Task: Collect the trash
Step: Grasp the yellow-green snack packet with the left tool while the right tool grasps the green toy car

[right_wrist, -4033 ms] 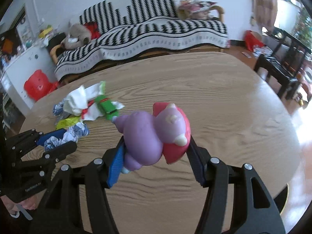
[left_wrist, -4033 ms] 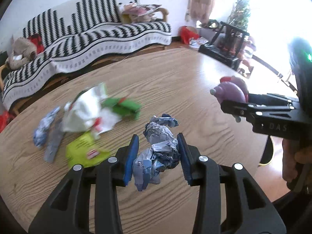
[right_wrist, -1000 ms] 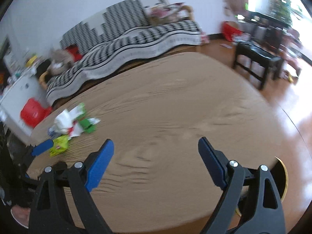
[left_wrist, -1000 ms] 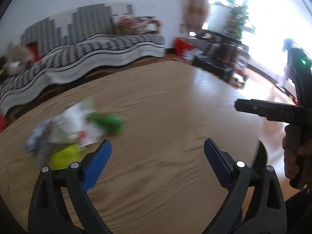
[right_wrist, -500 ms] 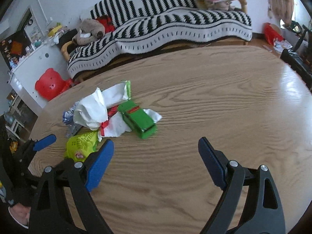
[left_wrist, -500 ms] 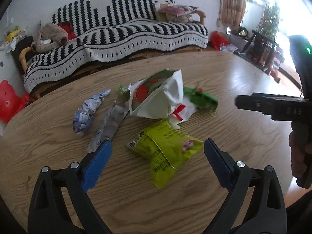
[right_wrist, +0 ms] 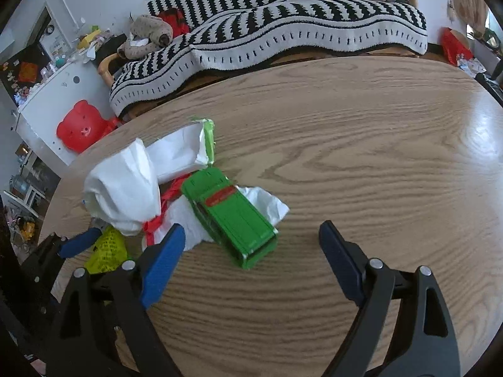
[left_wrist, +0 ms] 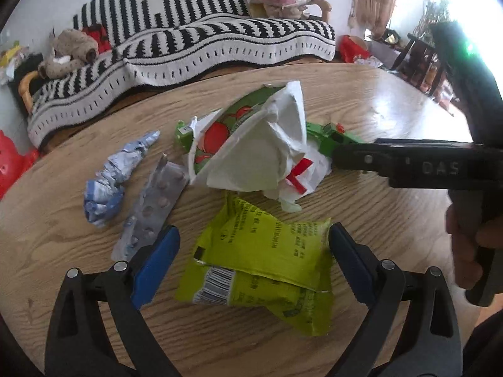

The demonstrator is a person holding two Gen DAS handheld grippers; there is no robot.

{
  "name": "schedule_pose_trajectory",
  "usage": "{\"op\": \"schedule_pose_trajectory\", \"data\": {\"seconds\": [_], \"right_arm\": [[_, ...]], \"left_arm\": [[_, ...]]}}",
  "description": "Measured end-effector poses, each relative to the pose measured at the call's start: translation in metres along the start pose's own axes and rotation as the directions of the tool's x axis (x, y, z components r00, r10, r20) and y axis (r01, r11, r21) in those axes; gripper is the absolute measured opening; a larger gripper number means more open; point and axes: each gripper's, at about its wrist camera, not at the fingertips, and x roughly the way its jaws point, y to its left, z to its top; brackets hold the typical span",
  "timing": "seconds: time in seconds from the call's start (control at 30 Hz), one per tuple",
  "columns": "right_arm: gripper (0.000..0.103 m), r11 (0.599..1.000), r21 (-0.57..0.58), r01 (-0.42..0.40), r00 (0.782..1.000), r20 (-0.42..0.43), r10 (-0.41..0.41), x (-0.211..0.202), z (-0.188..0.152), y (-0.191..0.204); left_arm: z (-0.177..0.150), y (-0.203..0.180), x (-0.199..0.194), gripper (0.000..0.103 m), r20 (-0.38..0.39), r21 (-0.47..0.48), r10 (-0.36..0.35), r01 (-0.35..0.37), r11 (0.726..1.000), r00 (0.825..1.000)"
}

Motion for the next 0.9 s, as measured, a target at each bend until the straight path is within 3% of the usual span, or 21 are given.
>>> {"op": "schedule_pose_trajectory", "data": {"seconds": [0.1,0.13,0.17,0.37,0.9], "right_arm": [[0.056,1.0,-0.027,-0.003,1.0,-0.008,0.003,0.002,0.001,0.005],[0.044,0.999,-0.041,-0.002,1.0,-0.012,0.002,0.002,0.0,0.007],[0.043,0.999,-0.051,-0.004,1.0,-0.017,0.003,0.002,-0.001,0.009],[0.038,0.998,-0.069,-0.008,1.0,0.007,0.009,-0.014,-0.003,0.014],[0.038,1.0,-0.01,-0.023,0.994,0.105,0.024,-0.086,-0.013,-0.009]], "left_arm": [[-0.002,-0.003,0.001,0.085,-0.006,0.002,-0.004,0.004,1.0,1.0],[-0.003,-0.006,0.001,0.083,-0.006,0.01,0.002,-0.002,1.0,1.0],[-0.003,-0.007,0.001,0.079,-0.004,0.013,0.006,-0.006,1.0,1.0],[-0.003,-0.017,-0.011,0.072,-0.001,0.028,-0.023,0.023,0.999,1.0],[0.006,-0.032,-0.059,0.071,0.069,0.0,-0.031,0.031,1.0,0.997]]}}
